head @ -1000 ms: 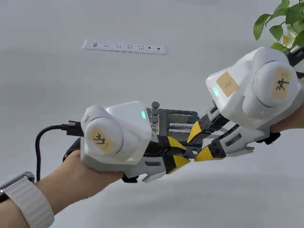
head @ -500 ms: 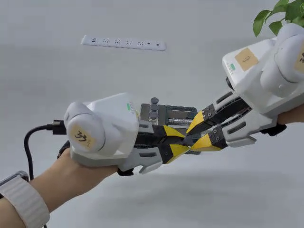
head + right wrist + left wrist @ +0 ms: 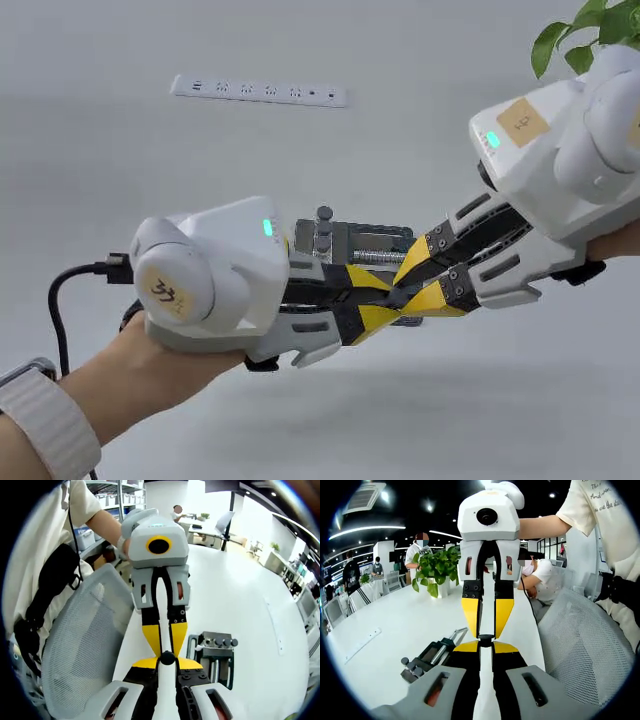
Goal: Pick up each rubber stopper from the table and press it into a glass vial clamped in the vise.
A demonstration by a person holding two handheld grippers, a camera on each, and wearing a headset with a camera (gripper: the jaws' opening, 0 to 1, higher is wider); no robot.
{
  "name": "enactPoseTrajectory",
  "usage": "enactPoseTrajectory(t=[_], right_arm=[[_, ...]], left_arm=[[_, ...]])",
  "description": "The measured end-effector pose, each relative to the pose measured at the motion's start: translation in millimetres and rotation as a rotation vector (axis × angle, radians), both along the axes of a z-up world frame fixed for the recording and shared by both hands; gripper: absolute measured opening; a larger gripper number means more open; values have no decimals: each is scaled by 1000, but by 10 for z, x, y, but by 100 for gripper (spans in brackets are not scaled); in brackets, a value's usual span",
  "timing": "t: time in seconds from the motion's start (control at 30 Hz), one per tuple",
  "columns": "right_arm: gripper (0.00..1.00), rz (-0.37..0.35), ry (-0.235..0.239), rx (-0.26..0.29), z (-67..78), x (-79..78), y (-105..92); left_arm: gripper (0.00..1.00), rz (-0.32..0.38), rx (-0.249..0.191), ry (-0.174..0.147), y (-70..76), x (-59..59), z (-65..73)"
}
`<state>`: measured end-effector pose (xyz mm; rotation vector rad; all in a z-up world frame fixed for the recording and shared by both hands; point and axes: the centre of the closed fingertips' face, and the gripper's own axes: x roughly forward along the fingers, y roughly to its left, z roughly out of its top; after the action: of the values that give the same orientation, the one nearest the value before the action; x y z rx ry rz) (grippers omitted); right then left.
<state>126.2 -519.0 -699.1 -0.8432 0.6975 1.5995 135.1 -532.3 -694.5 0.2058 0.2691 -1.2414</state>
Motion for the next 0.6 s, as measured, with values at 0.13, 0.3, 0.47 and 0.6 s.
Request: enactPoseTrajectory(t=[0.13, 0.3, 0.47, 0.6], right_arm=[[8, 20, -8, -8, 10, -14, -3], [8, 32, -13, -12, 24, -19, -4], [8, 41, -13, -14, 27, -30, -3], [7, 25, 16, -23, 25, -38, -4]], left_arm=[[4, -18, 5, 5, -7, -11, 4], [4, -29, 6, 16, -8, -14, 10], [4, -36, 5, 21, -11, -23, 13], [4, -47, 10, 13, -16, -39, 6]])
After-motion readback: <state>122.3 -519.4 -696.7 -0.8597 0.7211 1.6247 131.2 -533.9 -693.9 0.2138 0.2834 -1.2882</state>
